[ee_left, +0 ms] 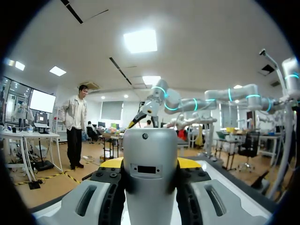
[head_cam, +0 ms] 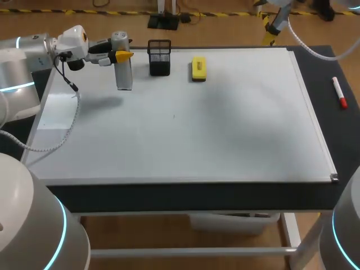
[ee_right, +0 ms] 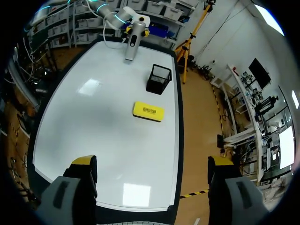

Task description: Pick up the inspection probe, press it on each red-marked spot on the whiteboard one by one, put down the probe, pick up the eraser, and wipe off all the red marks.

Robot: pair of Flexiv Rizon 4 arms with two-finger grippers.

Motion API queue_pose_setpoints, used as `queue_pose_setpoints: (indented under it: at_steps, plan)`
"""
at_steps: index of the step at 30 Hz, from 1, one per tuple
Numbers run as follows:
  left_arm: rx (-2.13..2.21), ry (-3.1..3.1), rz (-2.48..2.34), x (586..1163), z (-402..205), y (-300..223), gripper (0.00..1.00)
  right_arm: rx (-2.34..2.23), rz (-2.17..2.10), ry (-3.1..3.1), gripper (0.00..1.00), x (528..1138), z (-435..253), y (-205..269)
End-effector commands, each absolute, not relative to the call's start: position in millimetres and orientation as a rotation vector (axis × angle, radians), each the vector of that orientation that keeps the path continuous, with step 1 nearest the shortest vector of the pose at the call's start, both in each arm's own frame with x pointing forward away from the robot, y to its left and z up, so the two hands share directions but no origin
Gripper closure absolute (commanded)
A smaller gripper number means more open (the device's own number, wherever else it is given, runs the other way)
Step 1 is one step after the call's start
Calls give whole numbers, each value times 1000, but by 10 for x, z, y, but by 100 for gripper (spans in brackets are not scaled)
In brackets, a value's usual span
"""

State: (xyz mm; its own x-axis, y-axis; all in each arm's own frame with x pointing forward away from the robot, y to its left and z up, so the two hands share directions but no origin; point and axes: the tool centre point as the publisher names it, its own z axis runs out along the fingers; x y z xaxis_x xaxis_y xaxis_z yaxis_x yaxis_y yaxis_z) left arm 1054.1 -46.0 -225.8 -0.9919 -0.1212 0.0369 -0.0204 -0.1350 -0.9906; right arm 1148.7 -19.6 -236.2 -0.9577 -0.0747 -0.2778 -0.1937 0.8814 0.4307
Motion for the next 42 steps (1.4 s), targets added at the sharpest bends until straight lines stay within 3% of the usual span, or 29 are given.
queue_pose_setpoints:
  at_steps: [1, 21, 42]
  plan:
    - [-164, 2020, -2311, 10538, -2248, -457, 100, -205, 672, 2802, 0, 11487, -2351, -199]
    - [-118, 2005, -2308, 10642, -2208, -473, 100, -205, 672, 2802, 0, 11487, -2351, -199]
    - [139, 2002, -2327, 11434, -1852, -735, 100, -205, 672, 2802, 0, 11487, -2351, -199]
